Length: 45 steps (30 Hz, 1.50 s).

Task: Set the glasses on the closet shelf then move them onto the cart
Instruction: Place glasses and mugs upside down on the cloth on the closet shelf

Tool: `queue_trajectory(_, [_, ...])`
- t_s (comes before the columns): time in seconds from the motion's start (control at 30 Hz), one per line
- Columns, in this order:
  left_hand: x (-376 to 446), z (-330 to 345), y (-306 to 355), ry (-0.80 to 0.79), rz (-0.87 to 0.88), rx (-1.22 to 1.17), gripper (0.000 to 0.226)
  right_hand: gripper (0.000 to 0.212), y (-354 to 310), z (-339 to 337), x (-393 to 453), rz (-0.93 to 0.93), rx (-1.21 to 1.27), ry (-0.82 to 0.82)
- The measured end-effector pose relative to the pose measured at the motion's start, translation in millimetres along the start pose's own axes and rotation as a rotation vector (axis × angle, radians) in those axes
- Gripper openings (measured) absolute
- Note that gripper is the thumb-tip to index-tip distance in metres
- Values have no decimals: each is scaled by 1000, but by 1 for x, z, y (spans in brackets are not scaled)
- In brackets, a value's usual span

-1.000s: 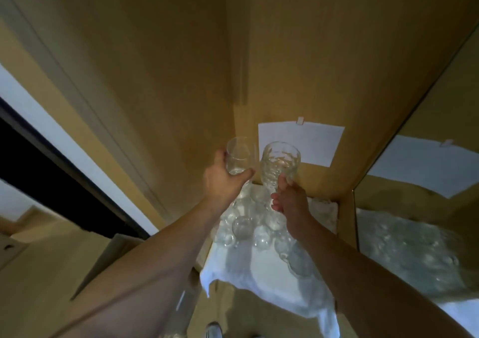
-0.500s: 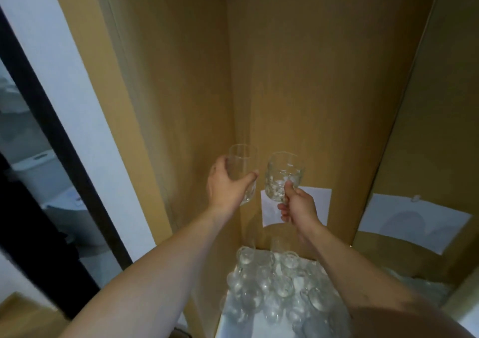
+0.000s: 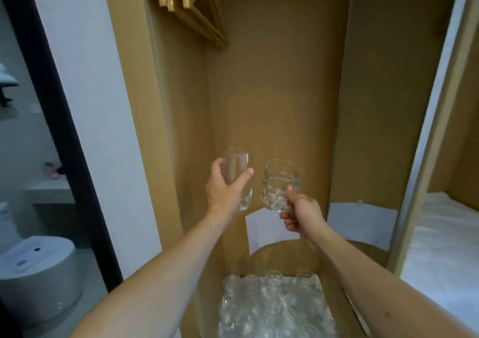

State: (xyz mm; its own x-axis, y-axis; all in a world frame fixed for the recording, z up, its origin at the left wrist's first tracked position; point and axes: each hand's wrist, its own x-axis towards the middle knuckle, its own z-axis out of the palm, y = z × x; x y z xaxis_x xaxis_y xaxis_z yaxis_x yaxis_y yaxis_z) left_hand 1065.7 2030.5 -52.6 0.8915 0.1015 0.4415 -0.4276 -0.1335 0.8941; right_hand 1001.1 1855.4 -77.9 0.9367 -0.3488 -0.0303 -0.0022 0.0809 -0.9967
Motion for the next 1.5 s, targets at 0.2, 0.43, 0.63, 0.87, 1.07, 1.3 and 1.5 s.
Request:
queue_trajectory(0.2, [-34, 15, 21, -32, 1, -113, 75, 39, -19, -26, -59, 14, 29, 95])
queue_trajectory(0.43, [-71, 45, 45, -119, -28, -223, 82, 36, -32, -66, -111, -9, 36, 192])
queue_trajectory(0.63, [-100, 84, 69, -221, 3, -214, 89, 36, -40, -110, -143, -44, 27, 278])
queue_trajectory(0.87, [-146, 148, 107, -312, 32, -238, 73, 40, -45, -188, -176, -50, 11, 343])
queue_trajectory(1.07, [-201, 211, 130, -325, 37, -194, 57, 43, -44, -272, -199, -49, -17, 387])
queue_trajectory(1.3, [-259, 285, 158, -276, -3, -177, 64, 41, -45, -365, -219, -28, -24, 393])
queue_trajectory(1.5, [-292, 338, 164, -257, -66, -137, 79, 43, -49, -425, -235, 26, -69, 379])
